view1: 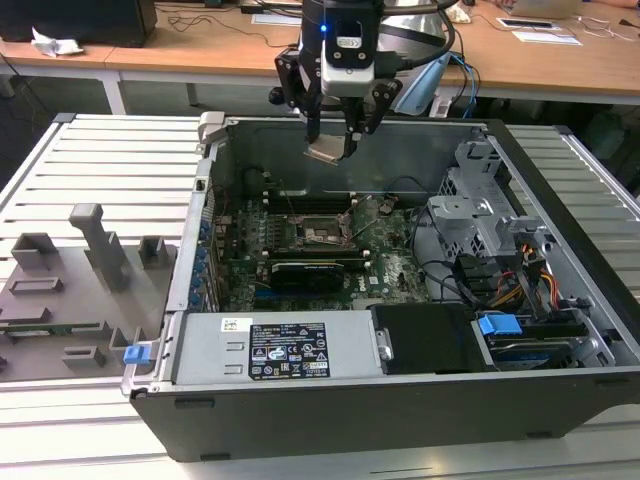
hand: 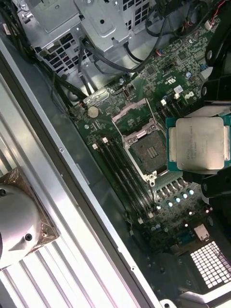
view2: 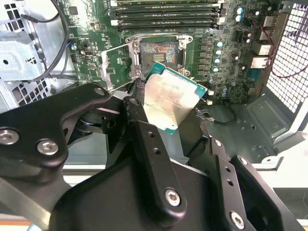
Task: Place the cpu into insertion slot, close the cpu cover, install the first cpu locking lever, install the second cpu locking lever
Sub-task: 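Place the cpu into insertion slot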
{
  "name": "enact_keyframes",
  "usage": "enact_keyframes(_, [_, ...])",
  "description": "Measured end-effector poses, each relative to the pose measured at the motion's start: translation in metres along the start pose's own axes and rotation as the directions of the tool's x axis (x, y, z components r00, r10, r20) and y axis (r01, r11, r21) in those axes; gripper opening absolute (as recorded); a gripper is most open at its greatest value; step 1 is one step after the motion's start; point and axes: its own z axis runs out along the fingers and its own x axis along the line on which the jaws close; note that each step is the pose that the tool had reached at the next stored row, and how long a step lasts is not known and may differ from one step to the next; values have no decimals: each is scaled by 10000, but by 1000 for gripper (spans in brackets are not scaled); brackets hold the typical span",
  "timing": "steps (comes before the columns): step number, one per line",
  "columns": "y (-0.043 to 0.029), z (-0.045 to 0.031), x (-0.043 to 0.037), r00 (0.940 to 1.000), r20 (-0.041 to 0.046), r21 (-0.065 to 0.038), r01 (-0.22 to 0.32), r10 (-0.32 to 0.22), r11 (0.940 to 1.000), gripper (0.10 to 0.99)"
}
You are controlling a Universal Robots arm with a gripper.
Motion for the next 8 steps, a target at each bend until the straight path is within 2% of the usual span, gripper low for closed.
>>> enact_keyframes(8, [0,1,0,9992,36,-9,-401,401,9992,525])
